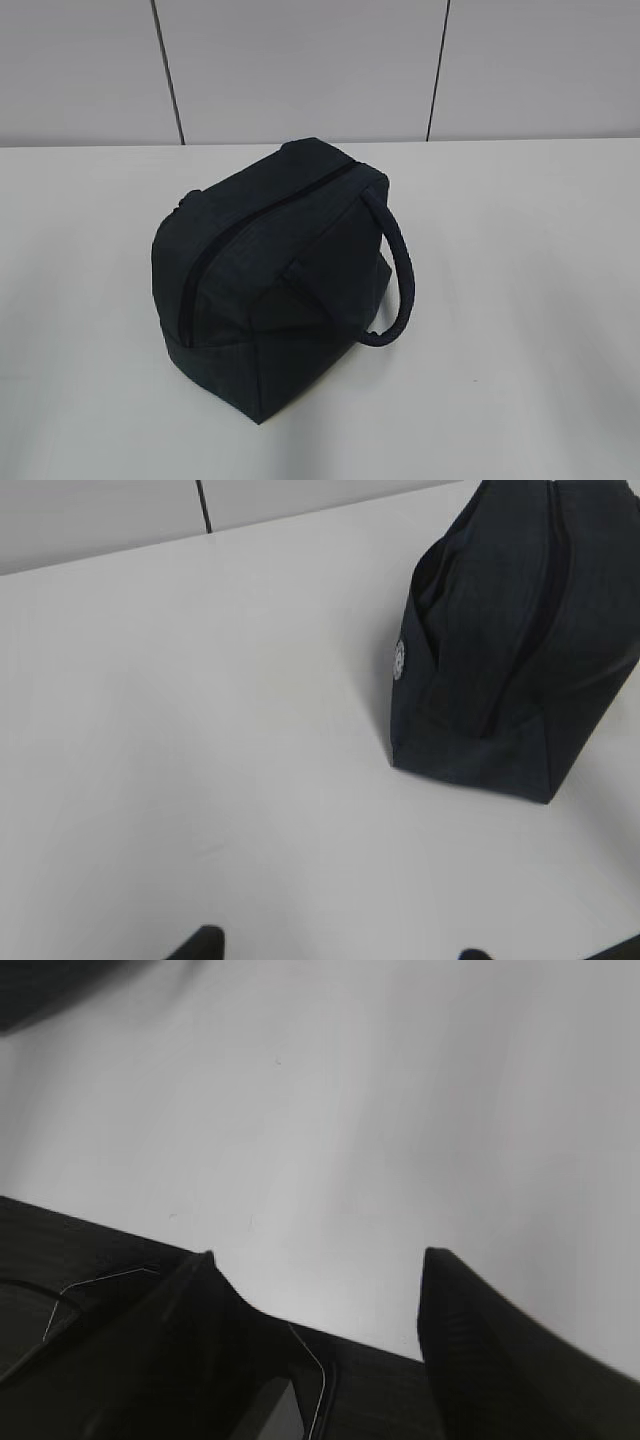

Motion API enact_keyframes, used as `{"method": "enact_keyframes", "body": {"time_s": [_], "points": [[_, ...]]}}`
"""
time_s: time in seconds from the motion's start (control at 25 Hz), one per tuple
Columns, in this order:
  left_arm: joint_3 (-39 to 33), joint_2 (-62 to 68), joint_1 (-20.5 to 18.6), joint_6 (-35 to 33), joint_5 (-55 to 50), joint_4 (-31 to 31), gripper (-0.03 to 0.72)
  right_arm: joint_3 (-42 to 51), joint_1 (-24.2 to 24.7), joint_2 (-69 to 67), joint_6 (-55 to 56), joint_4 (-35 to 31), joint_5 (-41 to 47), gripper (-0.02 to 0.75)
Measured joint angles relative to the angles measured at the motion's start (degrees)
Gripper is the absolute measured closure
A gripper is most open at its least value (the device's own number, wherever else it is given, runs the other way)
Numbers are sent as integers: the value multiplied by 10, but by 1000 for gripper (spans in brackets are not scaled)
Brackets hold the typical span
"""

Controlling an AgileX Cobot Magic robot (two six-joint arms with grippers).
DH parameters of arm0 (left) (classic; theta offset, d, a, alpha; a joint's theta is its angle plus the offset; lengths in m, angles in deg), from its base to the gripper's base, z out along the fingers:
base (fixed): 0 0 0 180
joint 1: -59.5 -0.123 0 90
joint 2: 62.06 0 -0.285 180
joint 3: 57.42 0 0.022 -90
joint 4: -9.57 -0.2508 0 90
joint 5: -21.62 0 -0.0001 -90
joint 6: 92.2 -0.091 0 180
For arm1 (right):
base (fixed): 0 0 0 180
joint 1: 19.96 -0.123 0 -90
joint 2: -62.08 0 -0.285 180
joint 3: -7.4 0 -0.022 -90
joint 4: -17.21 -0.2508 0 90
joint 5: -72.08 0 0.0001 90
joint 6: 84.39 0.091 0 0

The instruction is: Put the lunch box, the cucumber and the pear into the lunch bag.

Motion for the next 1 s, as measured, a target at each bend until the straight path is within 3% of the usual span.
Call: {"method": "enact_keyframes", "body": {"time_s": [0.28, 0.52, 1.0], "points": [[-14, -46, 0, 53, -41, -25, 301, 8, 0, 187, 1, 37, 90, 254], [-18, -109, 0, 75, -39, -45, 333, 62, 0, 329, 4, 85, 83, 254], [-18, -190, 0, 76, -40, -47, 340, 94, 0, 400, 37, 84, 61, 256]]}}
